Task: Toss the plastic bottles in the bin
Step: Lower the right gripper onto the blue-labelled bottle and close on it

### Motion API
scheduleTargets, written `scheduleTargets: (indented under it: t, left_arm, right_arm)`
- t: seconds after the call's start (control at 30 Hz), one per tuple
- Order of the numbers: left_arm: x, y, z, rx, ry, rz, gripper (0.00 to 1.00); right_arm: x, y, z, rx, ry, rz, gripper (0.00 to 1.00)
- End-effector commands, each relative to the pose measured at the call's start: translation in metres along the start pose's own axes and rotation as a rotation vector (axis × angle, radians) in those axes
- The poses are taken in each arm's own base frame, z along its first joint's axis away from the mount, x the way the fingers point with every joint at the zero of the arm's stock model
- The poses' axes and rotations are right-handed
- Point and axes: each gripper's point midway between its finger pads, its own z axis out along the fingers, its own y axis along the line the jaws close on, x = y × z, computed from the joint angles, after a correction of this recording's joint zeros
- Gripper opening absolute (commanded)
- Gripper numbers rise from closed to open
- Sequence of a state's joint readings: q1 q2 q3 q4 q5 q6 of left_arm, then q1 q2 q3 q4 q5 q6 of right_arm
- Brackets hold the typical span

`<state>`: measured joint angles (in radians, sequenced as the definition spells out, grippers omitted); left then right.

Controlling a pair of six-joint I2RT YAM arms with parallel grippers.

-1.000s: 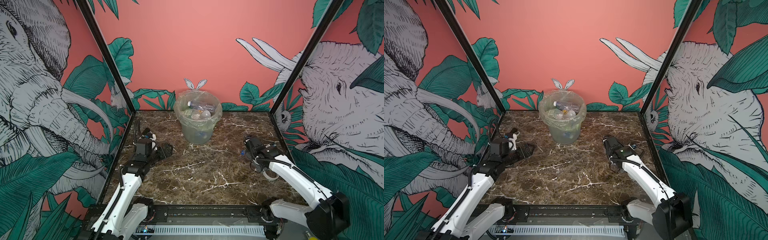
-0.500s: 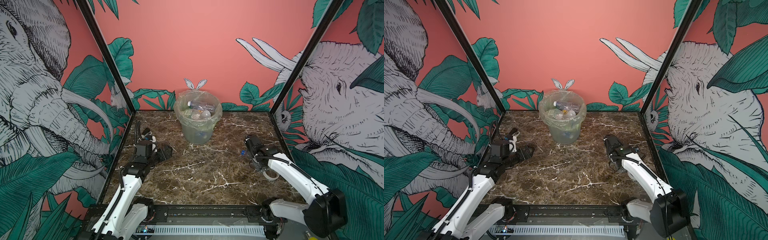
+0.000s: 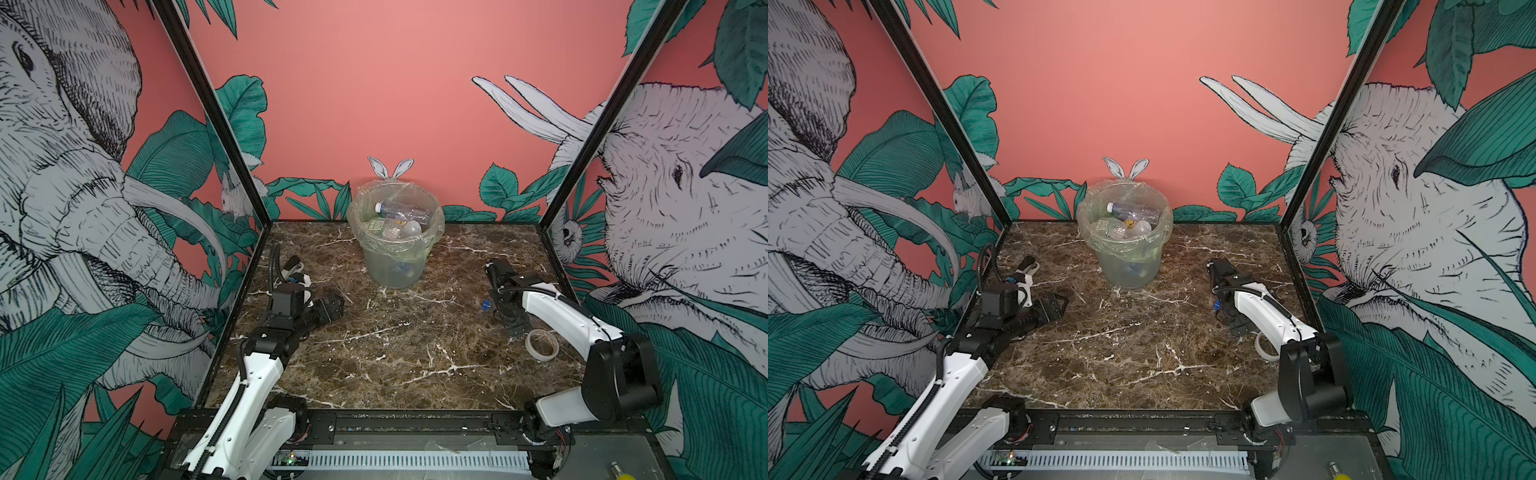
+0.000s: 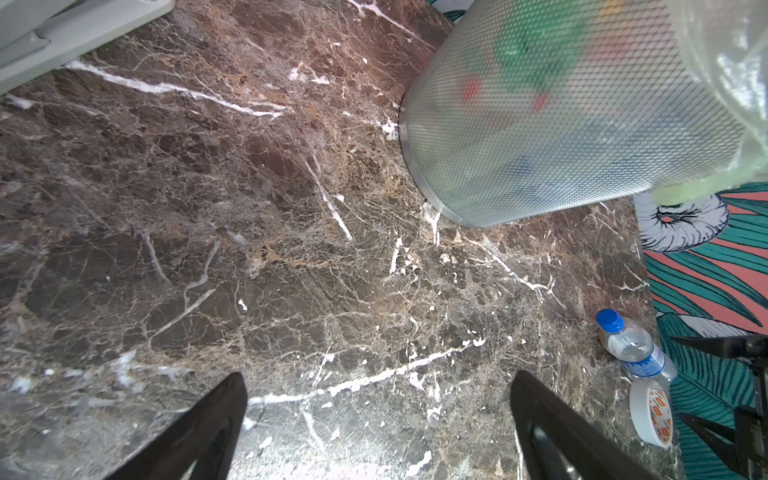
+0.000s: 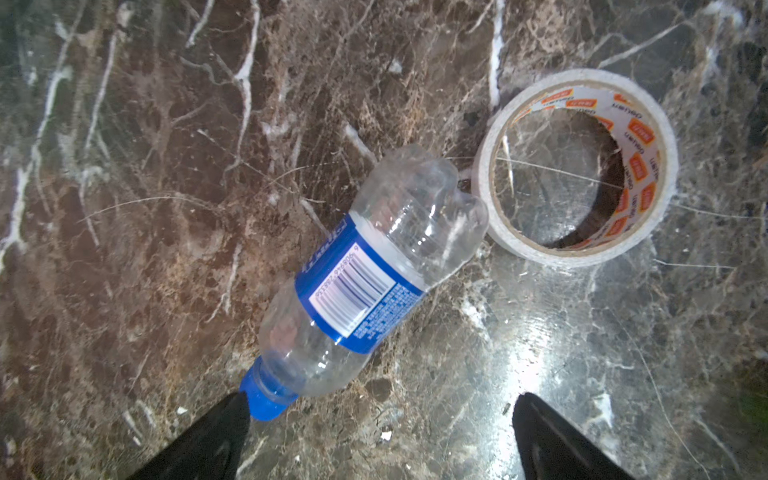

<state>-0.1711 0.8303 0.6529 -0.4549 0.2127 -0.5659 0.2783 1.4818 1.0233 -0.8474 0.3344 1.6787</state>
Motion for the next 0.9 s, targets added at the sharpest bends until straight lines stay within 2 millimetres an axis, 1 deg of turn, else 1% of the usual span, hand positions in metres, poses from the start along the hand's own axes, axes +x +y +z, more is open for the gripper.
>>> scheduleTargets:
  t: [0.0,0.13,0.2,0.23,0.3,0.4,0.53,0.67,0.87]
  left_arm:
    - [0.006,0.009,-0.001,-0.032,0.007,-0.013,0.99]
    - [0.006,0.010,-0.001,-0.038,0.007,-0.014,0.99]
    - [0.007,0.012,-0.001,-0.047,0.009,-0.012,0.99]
    - [0.007,0.012,-0.001,-0.050,0.009,-0.011,0.99]
    - [0.008,0.014,0.000,-0.058,0.013,-0.012,0.99]
    - [0.008,0.015,0.000,-0.061,0.012,-0.012,0.99]
    - [0.009,0.017,0.000,-0.073,0.015,-0.014,0.99]
    - [0.010,0.019,0.002,-0.078,0.021,-0.016,0.99]
    - [0.010,0.019,0.004,-0.078,0.025,-0.022,0.99]
  right_arm:
    - [0.004,-0.001,0.011,0.037,0.041,0.141,0.99]
    - [0.002,0.005,0.020,0.063,0.037,0.129,0.99]
    - [0.000,0.010,0.020,0.059,0.035,0.108,0.99]
    - [0.002,0.009,0.027,0.086,0.030,0.089,0.99]
    - [0.003,0.011,0.032,0.095,0.026,0.075,0.99]
    - [0.007,0.015,0.041,0.076,0.035,0.052,0.95]
    - [0.007,0.011,0.047,0.101,0.028,0.042,0.94]
    - [0.002,0.008,0.047,0.118,0.004,0.016,0.91]
    - [0.003,-0.001,0.054,0.131,0.006,-0.031,0.83]
